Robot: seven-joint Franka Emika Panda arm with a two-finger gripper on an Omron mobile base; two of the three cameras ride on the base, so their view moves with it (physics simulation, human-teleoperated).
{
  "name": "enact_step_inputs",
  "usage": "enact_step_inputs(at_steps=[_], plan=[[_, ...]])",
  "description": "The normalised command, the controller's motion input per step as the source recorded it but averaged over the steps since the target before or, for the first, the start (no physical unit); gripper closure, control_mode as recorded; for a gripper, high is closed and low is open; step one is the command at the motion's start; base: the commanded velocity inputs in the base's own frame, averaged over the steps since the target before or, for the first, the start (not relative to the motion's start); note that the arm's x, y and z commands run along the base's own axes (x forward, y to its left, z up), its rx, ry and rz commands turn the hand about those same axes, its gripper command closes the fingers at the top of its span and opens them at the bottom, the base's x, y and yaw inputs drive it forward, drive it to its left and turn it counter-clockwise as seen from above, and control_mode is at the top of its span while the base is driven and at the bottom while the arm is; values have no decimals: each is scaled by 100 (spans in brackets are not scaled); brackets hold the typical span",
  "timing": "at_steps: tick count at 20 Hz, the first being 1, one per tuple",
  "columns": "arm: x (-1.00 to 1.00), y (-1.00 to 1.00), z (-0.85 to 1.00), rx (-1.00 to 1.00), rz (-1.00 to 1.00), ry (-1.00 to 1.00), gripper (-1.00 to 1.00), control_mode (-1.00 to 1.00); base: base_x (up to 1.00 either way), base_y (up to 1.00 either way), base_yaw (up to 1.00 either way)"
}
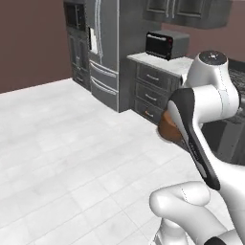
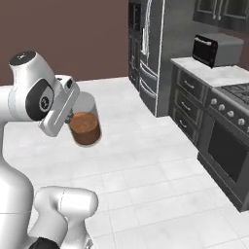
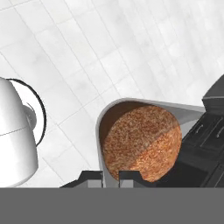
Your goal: Pick the jar and candle from the dining table and place them in the open cabinet. Close the cabinet after placing the objects.
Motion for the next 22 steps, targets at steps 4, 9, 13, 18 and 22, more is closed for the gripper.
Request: enact_step_inputs(at_steps=[4,9,13,18,22], plan=[[0,0,0,0,0,0,100,100,-2,-1,-61],[0,0,0,0,0,0,100,100,0,-2,-60],[0,0,0,0,0,0,100,100,0,-3,-60],[0,0,0,0,0,0,100,100,0,-10,-58],[0,0,0,0,0,0,100,100,0,-27,-53]])
